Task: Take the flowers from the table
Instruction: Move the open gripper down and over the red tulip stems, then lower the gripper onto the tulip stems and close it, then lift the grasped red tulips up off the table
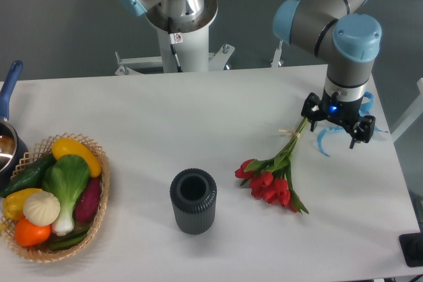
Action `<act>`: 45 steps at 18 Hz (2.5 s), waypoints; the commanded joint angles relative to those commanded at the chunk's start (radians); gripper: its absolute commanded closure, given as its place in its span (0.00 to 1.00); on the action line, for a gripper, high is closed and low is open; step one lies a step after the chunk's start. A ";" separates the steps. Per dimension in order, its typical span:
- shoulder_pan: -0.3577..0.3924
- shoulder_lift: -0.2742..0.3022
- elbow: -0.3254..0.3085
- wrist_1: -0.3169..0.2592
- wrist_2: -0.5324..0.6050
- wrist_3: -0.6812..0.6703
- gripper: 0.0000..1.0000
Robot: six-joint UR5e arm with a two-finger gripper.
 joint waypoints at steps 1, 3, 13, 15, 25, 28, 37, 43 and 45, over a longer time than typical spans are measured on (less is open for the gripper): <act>0.000 0.000 -0.002 0.002 0.000 0.000 0.00; -0.002 0.000 -0.006 0.002 0.000 0.000 0.00; -0.009 -0.017 -0.109 0.112 0.000 -0.011 0.00; -0.020 -0.037 -0.110 0.113 0.000 -0.014 0.00; -0.054 -0.078 -0.164 0.114 0.000 -0.057 0.00; -0.055 -0.086 -0.167 0.114 -0.002 -0.055 0.00; -0.072 -0.110 -0.164 0.114 -0.008 -0.057 0.90; -0.066 -0.095 -0.147 0.112 -0.009 -0.057 1.00; -0.055 -0.066 -0.140 0.107 -0.008 -0.057 1.00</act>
